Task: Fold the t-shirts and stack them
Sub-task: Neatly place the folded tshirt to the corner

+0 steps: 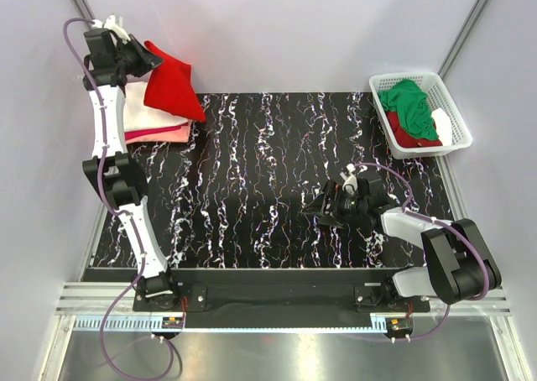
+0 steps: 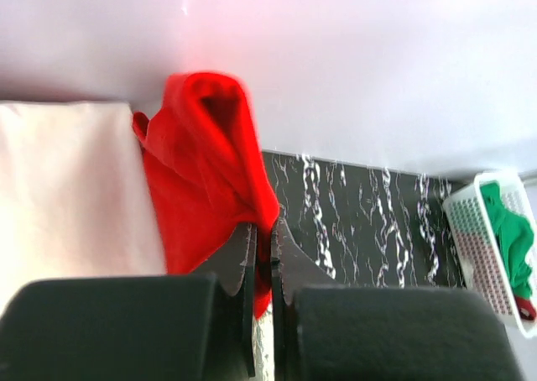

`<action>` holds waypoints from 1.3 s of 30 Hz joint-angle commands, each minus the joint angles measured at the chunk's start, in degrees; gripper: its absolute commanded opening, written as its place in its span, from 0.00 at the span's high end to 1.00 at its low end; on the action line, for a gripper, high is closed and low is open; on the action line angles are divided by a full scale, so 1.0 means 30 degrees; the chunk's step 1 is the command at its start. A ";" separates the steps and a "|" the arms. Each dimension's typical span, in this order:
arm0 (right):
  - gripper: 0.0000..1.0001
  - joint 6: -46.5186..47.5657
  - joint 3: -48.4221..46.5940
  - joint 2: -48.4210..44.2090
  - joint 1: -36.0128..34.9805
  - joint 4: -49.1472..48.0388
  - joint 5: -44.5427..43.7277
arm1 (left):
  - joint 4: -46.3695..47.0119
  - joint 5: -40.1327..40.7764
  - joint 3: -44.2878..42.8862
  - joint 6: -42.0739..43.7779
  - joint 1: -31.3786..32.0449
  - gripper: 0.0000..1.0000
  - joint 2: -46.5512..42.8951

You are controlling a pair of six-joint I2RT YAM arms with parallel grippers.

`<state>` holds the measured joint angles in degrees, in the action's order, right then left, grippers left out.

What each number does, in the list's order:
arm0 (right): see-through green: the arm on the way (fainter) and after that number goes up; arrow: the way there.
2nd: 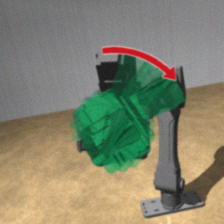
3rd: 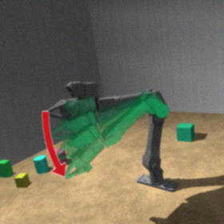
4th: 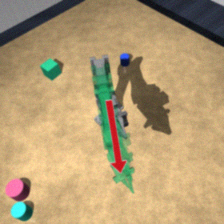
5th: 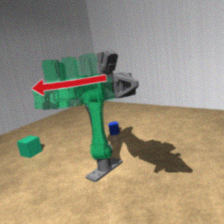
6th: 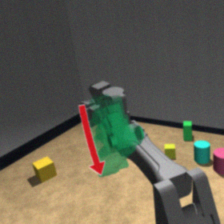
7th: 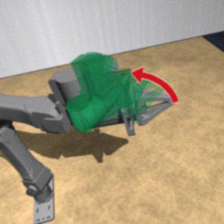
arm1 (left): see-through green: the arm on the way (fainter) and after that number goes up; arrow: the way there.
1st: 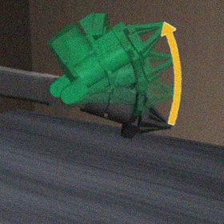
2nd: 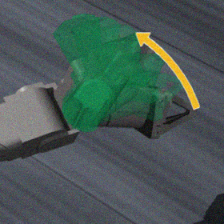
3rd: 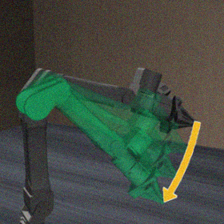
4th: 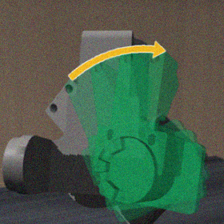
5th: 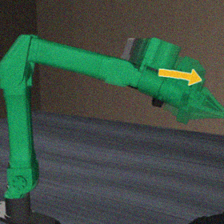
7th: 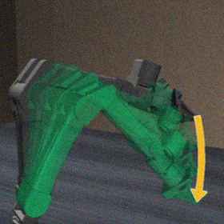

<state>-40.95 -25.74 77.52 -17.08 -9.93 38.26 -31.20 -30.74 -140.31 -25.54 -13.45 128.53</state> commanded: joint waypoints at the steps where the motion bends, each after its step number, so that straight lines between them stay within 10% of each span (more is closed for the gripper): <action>1: 0.00 0.0203 0.0112 0.0089 0.0186 -0.0878 0.0459 | 0.2959 -0.0240 -0.1687 -0.0774 -0.0261 0.98 -0.1066; 34: 0.00 -0.0032 0.0200 0.0734 0.0625 -0.1728 0.1397 | 0.1318 0.5085 -0.1541 0.3878 -0.1669 0.83 -0.0067; 39: 0.00 -0.0032 0.0229 0.0763 0.0655 -0.1786 0.1455 | 0.1260 0.8371 -0.0925 0.6549 -0.0731 0.65 -0.0919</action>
<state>-41.01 -25.12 79.64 -15.57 -12.67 41.32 -31.53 -12.58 -142.34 -12.01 -17.26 130.34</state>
